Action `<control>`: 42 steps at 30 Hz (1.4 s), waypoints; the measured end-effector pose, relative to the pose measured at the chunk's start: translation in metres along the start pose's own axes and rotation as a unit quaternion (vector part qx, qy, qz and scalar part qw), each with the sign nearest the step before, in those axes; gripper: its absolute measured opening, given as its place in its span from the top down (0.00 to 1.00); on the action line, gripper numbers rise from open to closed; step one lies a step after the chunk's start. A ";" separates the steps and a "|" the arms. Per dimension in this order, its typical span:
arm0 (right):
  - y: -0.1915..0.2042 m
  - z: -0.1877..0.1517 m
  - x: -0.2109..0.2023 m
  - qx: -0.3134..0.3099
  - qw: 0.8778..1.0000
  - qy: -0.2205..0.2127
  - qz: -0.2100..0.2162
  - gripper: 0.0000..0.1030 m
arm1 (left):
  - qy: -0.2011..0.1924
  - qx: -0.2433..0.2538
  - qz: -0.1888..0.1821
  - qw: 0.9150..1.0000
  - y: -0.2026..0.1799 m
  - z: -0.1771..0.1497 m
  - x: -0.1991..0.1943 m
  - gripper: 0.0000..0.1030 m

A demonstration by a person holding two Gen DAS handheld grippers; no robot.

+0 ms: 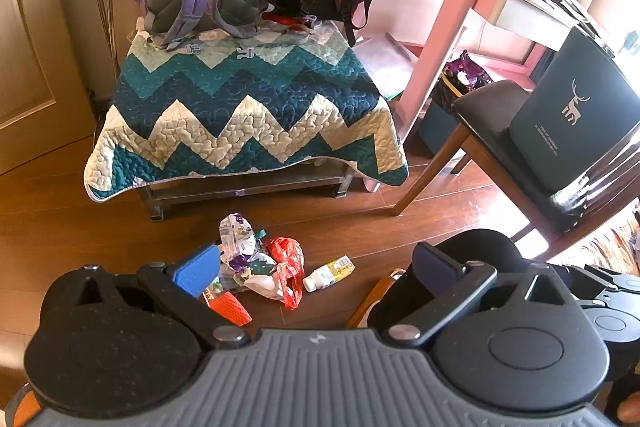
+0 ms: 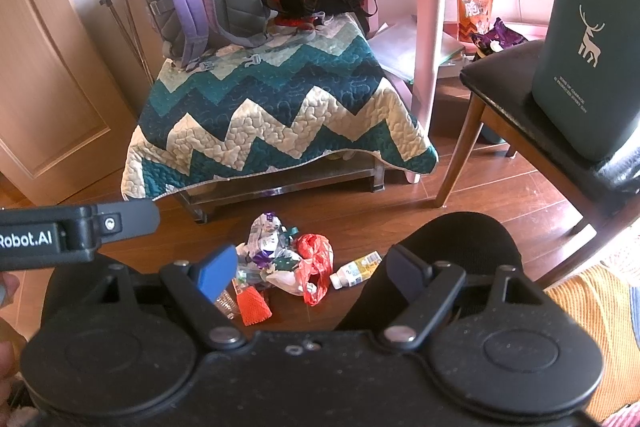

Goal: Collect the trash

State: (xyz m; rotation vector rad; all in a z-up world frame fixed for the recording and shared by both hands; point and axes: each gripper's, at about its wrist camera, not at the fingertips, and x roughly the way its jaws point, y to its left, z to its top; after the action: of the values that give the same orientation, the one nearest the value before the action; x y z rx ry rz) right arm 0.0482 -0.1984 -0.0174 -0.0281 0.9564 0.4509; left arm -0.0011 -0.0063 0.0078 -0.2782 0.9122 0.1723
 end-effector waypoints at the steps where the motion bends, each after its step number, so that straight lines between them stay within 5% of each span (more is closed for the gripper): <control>1: 0.000 0.000 0.000 0.000 1.000 0.000 0.000 0.20 | 0.000 0.000 0.000 1.000 0.000 -0.001 0.000 0.00; 15: -0.001 0.003 -0.012 -0.002 0.999 -0.041 -0.026 0.20 | -0.001 0.000 0.015 1.000 0.003 -0.001 -0.002 0.00; 42: 0.002 0.000 -0.009 0.000 0.999 -0.039 -0.029 0.20 | 0.002 0.001 0.013 1.000 0.001 0.001 0.000 0.00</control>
State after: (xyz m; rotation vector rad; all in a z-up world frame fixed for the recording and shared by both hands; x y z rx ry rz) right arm 0.0428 -0.1995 -0.0095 -0.0380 0.8763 0.3960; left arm 0.0000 -0.0052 0.0084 -0.2653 0.9195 0.1954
